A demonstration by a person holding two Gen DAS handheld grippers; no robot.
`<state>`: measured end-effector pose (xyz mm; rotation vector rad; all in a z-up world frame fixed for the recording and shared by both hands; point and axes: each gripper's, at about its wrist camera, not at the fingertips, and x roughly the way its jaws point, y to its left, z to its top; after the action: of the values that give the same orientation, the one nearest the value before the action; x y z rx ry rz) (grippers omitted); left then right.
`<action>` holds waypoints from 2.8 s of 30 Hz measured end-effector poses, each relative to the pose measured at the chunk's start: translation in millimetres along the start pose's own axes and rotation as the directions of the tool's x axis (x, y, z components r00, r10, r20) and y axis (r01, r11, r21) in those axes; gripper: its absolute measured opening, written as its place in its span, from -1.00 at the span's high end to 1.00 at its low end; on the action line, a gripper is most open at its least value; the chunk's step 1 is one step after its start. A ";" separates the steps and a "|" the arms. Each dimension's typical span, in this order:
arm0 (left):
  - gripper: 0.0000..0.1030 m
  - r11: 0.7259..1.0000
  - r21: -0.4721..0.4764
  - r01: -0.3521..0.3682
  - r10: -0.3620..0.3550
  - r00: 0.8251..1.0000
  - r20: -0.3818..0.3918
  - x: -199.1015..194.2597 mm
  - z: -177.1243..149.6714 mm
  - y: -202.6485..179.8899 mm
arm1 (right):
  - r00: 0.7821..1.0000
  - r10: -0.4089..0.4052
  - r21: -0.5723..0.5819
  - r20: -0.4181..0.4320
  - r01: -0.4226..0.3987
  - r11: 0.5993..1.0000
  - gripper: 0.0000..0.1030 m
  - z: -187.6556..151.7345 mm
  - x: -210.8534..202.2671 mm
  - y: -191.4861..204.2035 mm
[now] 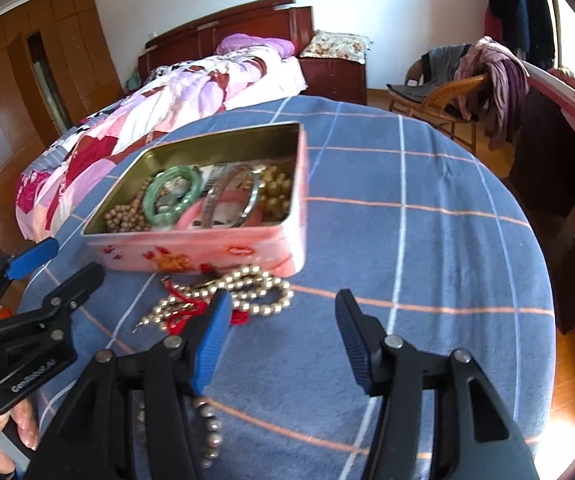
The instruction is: Organize jewelry
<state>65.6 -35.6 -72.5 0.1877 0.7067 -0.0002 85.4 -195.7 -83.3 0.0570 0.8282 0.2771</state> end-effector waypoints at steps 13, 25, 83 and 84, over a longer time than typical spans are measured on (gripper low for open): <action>-0.36 0.996 -0.090 -0.022 0.018 0.999 -0.046 5.2 -12.3 17.0 | 0.995 0.047 -0.130 -0.086 -0.058 0.990 0.12 -7.1 18.6 39.5; -0.36 0.994 -0.106 0.004 -0.009 0.999 -0.048 3.3 -14.4 18.2 | 0.992 0.076 -0.099 -0.102 -0.086 0.991 0.87 -8.7 21.1 35.5; -0.36 0.979 0.008 0.203 -0.201 0.974 -0.107 -23.1 -20.6 -31.8 | 0.999 -0.016 -0.053 -0.037 0.014 0.998 0.28 -17.1 -14.8 -21.7; -0.36 0.978 0.021 0.209 -0.206 0.973 -0.106 -24.3 -20.1 -35.9 | 0.999 -0.017 -0.049 -0.035 0.016 0.999 0.27 -17.0 -15.4 -22.6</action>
<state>31.8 -69.0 -77.9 0.1446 0.8275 -0.2033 68.0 -222.5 -87.3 -0.0005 0.8564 0.2833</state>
